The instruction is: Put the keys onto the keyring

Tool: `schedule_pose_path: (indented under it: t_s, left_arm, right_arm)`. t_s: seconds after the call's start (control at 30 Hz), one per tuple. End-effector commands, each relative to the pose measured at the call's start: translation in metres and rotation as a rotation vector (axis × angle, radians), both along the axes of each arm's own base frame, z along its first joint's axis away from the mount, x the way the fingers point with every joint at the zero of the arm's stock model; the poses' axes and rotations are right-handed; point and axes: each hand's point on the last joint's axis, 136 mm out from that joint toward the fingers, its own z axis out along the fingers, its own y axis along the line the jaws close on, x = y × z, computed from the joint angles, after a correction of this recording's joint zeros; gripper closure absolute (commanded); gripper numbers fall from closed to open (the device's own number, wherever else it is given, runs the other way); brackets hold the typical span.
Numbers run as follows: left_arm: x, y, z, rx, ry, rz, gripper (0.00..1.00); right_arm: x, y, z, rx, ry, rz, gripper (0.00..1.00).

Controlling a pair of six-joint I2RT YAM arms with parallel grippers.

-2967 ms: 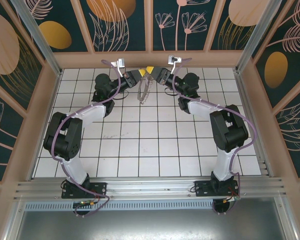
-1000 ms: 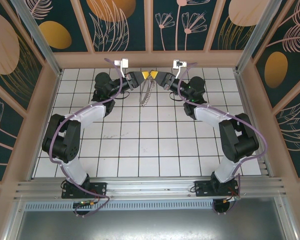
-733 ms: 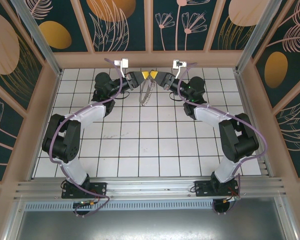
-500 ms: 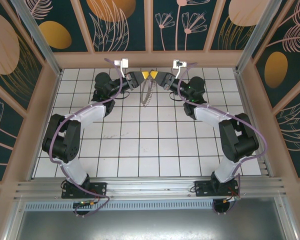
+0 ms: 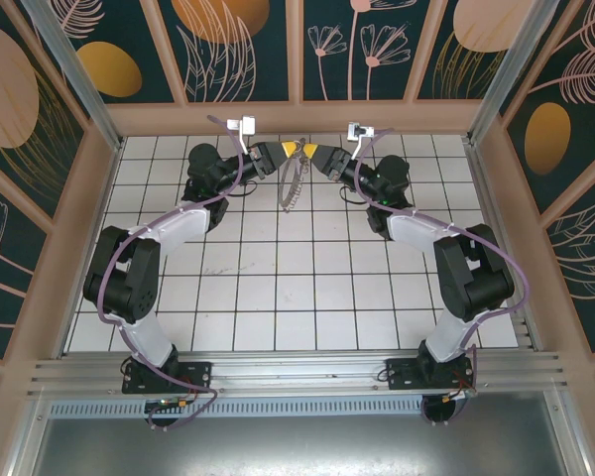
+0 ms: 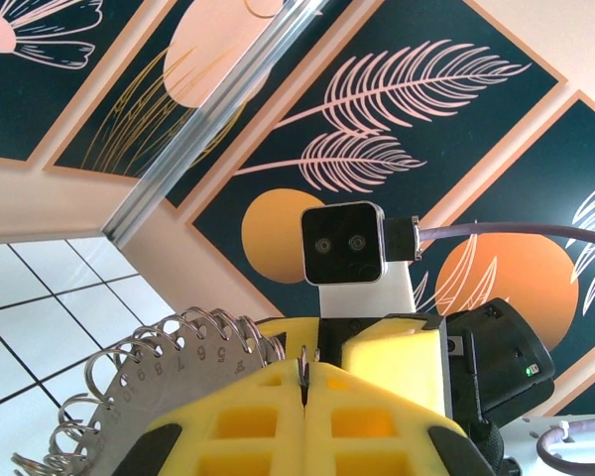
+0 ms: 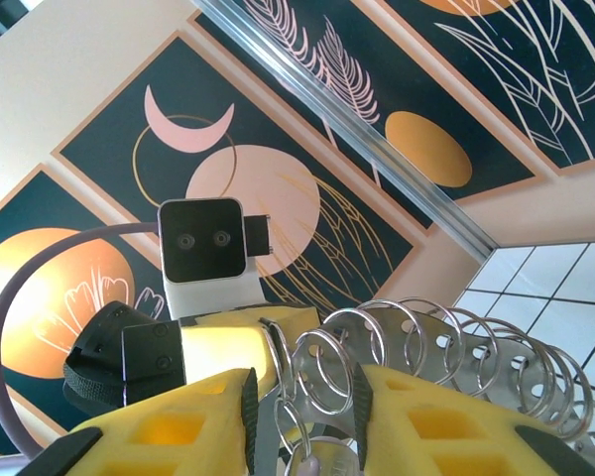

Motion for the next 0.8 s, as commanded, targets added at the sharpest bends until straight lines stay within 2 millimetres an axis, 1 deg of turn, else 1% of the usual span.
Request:
schedule_pose_path:
  t_s: [0.0, 0.3, 0.57, 0.67, 0.77]
  left_arm:
    - [-0.016, 0.001, 0.044, -0.04, -0.145, -0.019, 1.0]
    - [-0.016, 0.0, 0.042, -0.039, -0.138, -0.02, 1.0]
    - [-0.015, 0.0, 0.042, -0.041, -0.137, -0.018, 1.0]
    - [-0.016, 0.0, 0.043, -0.043, -0.135, -0.02, 1.0]
    - [-0.015, 0.0, 0.041, -0.037, -0.125, -0.013, 1.0]
  right_arm:
    - [-0.004, 0.0, 0.011, 0.028, -0.05, 0.009, 0.68]
    - [-0.014, 0.008, 0.021, 0.023, -0.081, 0.032, 0.68]
    - [-0.019, 0.007, 0.026, 0.006, -0.097, 0.018, 0.69]
    - [-0.018, 0.0, 0.024, -0.006, -0.087, -0.016, 0.66]
    - [-0.018, -0.016, 0.024, -0.01, -0.066, -0.073, 0.61]
